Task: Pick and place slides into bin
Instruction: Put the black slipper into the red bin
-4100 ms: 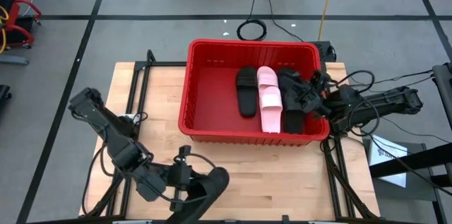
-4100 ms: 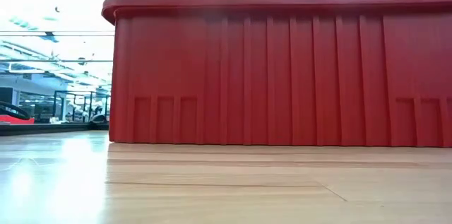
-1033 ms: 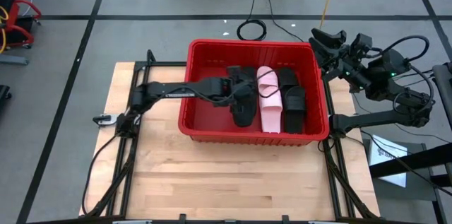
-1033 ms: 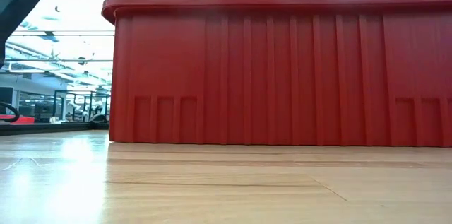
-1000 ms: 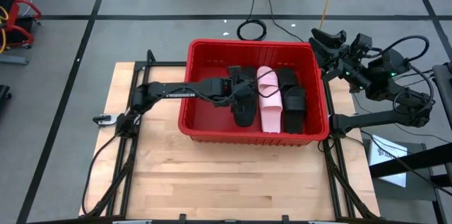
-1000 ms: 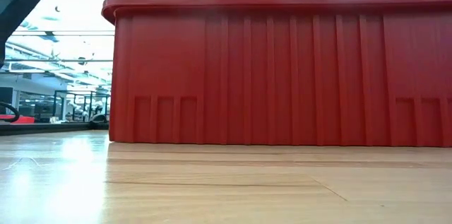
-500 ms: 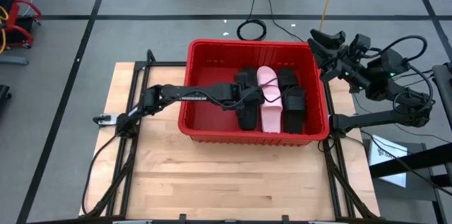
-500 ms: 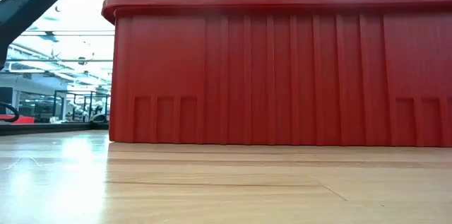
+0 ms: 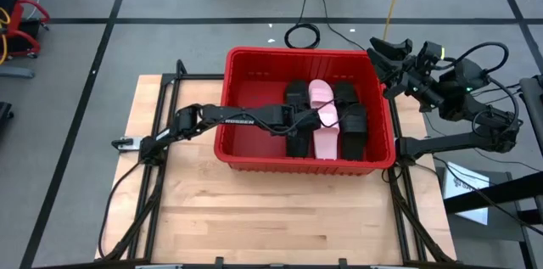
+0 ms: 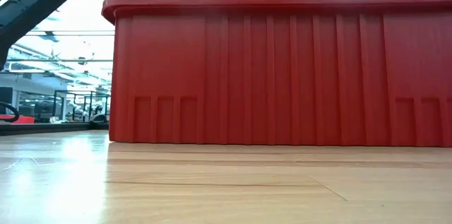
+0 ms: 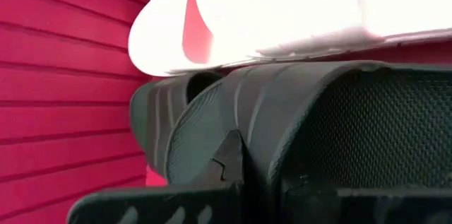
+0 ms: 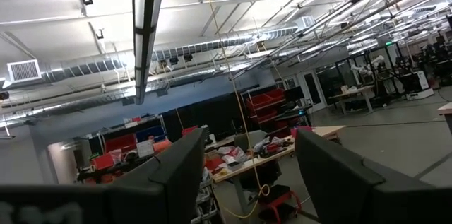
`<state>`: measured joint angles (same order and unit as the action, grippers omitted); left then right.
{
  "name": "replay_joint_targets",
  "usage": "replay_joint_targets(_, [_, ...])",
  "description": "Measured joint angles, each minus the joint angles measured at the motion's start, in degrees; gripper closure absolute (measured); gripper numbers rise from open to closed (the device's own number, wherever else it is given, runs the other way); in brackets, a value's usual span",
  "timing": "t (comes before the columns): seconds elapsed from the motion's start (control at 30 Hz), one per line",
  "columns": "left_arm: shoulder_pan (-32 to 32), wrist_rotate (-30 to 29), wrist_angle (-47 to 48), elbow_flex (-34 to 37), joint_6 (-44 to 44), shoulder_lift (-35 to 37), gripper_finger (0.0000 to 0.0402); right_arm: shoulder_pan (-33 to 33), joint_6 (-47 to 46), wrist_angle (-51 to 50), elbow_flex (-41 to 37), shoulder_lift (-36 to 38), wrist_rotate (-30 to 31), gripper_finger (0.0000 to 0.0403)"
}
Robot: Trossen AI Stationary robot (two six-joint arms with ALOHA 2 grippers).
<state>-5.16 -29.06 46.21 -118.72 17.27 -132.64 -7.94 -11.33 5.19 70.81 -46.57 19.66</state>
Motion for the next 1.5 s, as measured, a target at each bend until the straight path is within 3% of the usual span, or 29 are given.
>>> replay_joint_targets(0.7, [-1.1, 3.4, -2.5, 0.0, 2.2, -1.3, 0.0388, 0.0, -1.5, 0.1, 0.0, 0.0, 0.0, 0.019])
replay_joint_targets(0.93, [-1.2, 5.5, -2.1, 0.0, 4.8, -1.4, 0.0325, 0.0, -1.5, 0.1, 0.0, 0.0, 0.0, 0.019])
replay_joint_targets(1.17, [-1.2, 5.6, -1.9, 0.0, 1.7, -1.4, 0.0258, 0.0, -1.5, 0.1, 0.0, 0.0, 0.0, 0.019])
replay_joint_targets(1.5, [-1.0, 9.5, -1.8, 0.0, 0.8, -1.4, 0.0217, 0.0, -1.3, 0.1, 0.0, 0.0, 0.0, 0.019])
